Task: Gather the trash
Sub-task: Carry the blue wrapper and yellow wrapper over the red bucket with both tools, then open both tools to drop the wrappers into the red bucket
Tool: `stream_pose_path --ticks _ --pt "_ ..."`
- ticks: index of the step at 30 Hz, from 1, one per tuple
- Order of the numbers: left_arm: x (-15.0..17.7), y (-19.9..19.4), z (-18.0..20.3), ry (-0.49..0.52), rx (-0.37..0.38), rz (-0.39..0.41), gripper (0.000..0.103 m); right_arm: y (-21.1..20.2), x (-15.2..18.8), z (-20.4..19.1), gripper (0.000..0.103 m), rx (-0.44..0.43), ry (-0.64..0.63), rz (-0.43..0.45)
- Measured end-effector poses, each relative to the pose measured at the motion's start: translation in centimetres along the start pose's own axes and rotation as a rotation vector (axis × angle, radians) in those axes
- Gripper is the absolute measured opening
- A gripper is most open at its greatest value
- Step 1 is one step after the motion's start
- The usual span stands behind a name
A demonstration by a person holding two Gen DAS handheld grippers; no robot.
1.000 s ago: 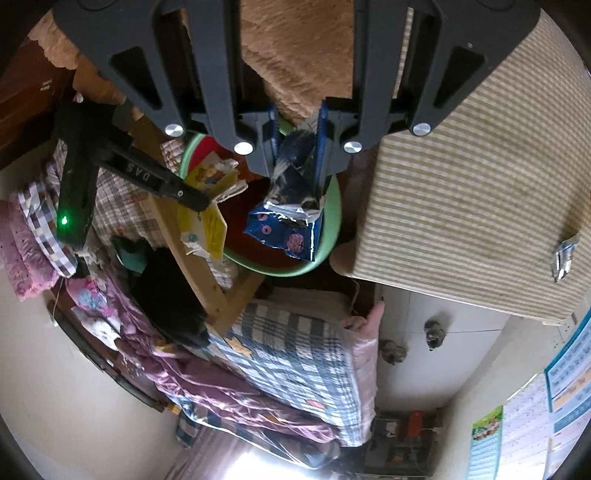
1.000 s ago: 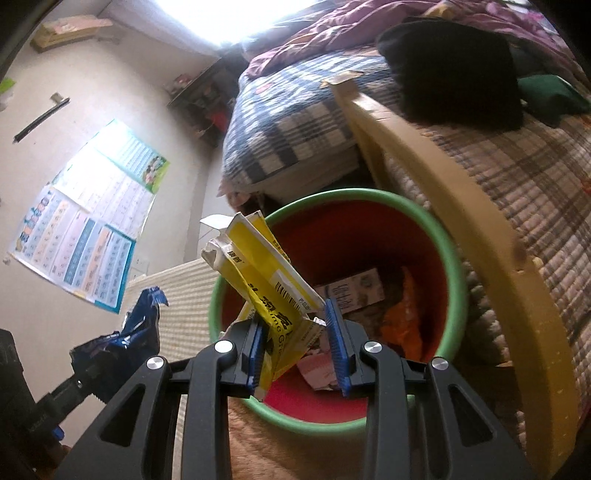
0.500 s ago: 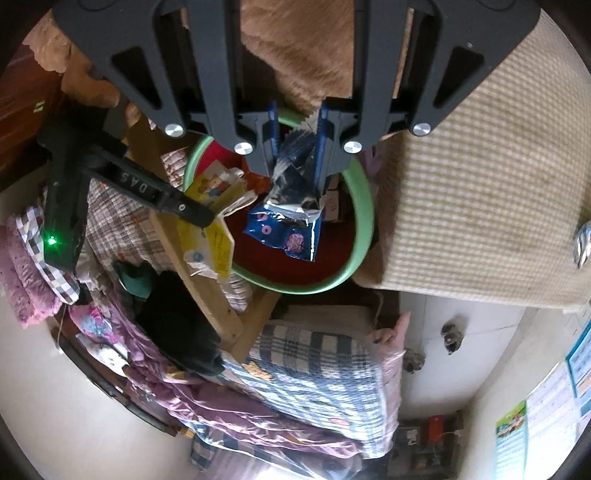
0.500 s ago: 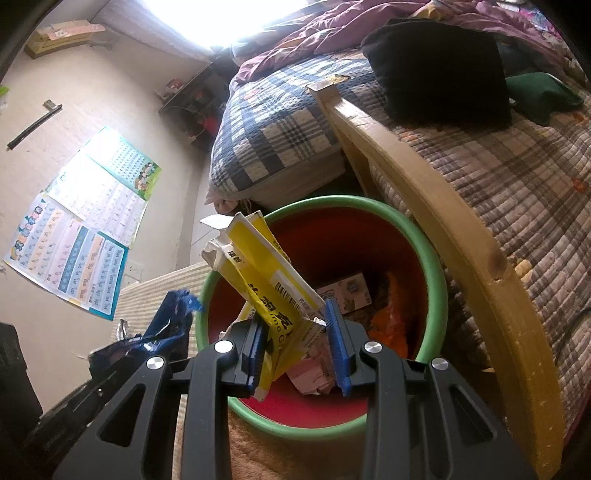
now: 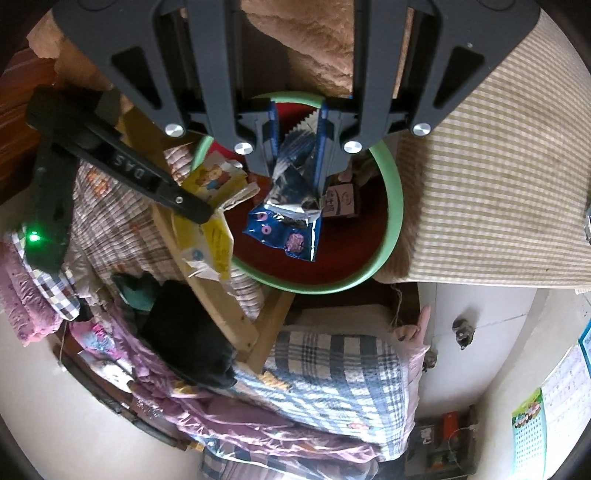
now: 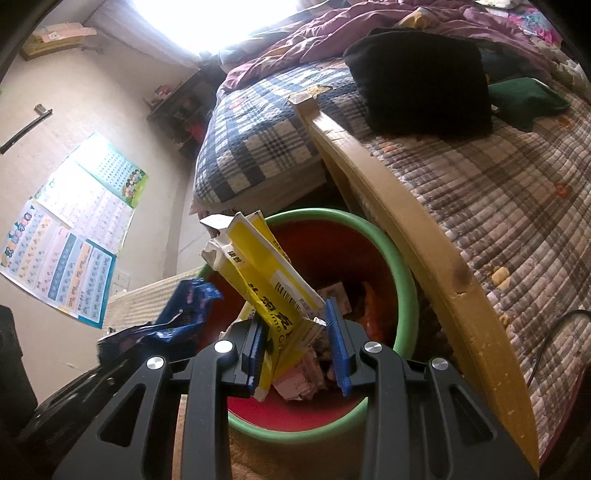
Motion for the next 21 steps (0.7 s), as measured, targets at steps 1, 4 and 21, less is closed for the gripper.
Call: stream_pose_path --ticks 1,4,21 --pt "0.1 0.3 0.0 -0.002 -0.003 -0.006 0.015 0.1 0.0 -0.1 0.031 0.001 -0.004 -0.002" --pt "0.3 0.7 -0.2 0.0 -0.011 -0.014 0.015 0.2 0.1 -0.3 0.031 0.006 -0.014 -0.004" --pt "0.2 -5.5 -16.3 -0.246 -0.165 0.148 0.068 0.6 0.3 -0.6 0.057 0.05 0.002 -0.01"
Point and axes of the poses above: each gripper's, at about its wrist camera, not at the fingertips, and y roughly the way its jaws point, z to its right, x to its underside, the point moved 10 cm from there along y, roughly the way its jaws point, and after that the axes turned 8 degrees about -y, right-handed, at the moved point
